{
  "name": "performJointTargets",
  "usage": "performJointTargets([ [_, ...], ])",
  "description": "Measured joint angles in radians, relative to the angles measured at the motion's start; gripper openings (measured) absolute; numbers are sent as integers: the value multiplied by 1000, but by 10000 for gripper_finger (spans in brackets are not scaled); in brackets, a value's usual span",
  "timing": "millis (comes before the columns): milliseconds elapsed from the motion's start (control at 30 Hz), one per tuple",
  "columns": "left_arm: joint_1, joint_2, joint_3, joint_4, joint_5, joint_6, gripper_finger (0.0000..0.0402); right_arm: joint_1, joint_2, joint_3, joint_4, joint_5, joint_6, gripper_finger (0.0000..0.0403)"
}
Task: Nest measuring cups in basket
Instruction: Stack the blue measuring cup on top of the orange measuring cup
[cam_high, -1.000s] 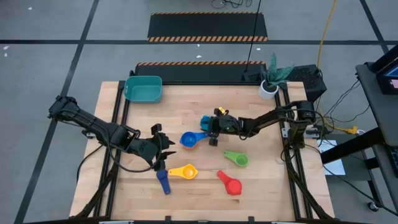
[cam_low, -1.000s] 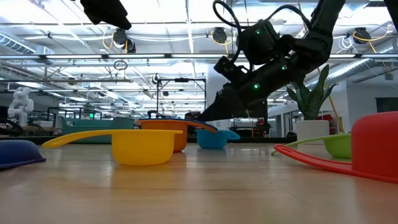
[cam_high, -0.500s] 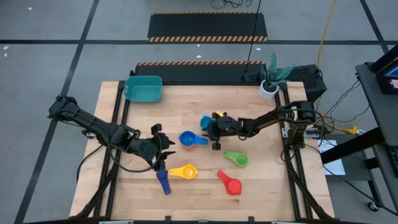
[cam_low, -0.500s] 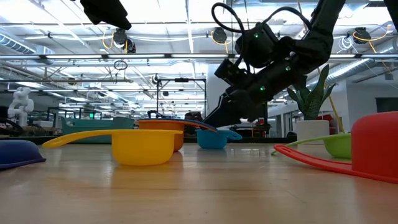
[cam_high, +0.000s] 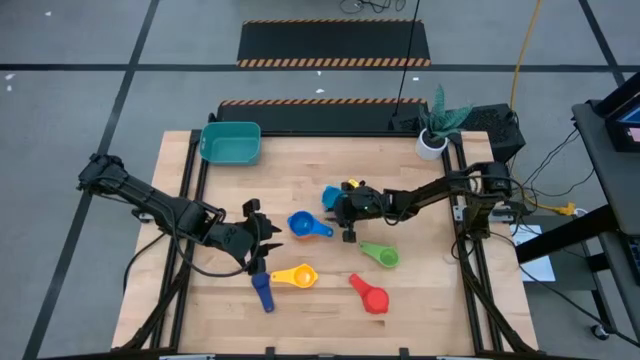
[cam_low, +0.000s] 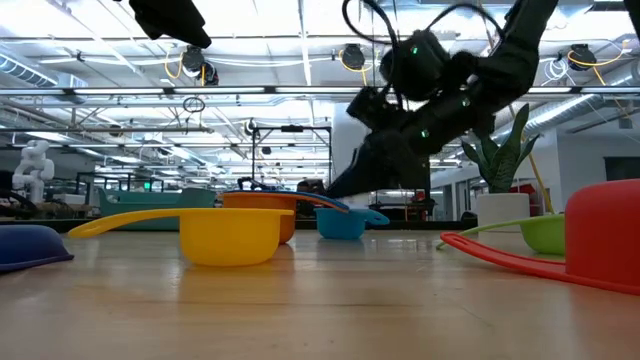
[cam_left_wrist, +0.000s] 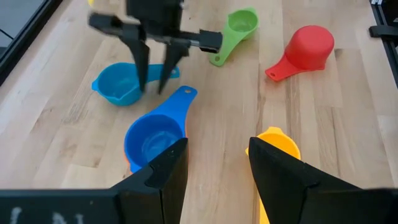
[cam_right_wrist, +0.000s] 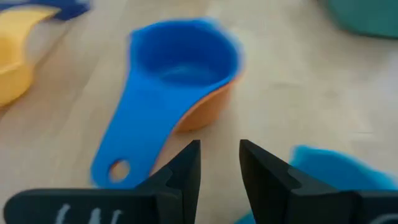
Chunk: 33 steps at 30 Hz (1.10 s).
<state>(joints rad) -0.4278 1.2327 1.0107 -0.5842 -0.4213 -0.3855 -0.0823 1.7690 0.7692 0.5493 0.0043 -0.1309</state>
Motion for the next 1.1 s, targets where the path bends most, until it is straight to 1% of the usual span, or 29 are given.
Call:
performJointTargets([
  [33, 0, 0, 0, -3, 0, 4, 172, 5, -27, 0, -33, 37, 28, 103],
  [67, 0, 0, 0, -6, 0, 10, 172, 9, -58, 0, -79, 51, 56, 106],
  [167, 0, 0, 0, -4, 0, 21, 172, 25, -153, 0, -226, 48, 152, 121],
  [233, 1, 0, 0, 2, 0, 38, 172, 41, -206, 0, -305, 48, 210, 140],
  [333, 10, 0, 0, 23, 0, 72, 172, 82, -244, 0, -341, 74, 240, 177],
  [433, 26, 0, 0, 58, -1, 103, 172, 135, -243, 0, -319, 113, 221, 218],
  [600, 54, 0, 0, 64, -1, 139, 172, 196, -236, 0, -309, 270, 234, 281],
  [633, 60, 0, 0, 65, -1, 146, 172, 204, -236, 0, -304, 285, 252, 292],
  [733, 82, 0, 0, 70, -1, 164, 172, 216, -237, 0, -290, 285, 304, 317],
  [867, 117, 0, 0, 101, 0, 188, 172, 227, -213, 1, -275, 286, 328, 328],
  [1100, 158, 0, 0, 143, 1, 202, 172, 215, -102, 1, -200, 279, 328, 329],
])
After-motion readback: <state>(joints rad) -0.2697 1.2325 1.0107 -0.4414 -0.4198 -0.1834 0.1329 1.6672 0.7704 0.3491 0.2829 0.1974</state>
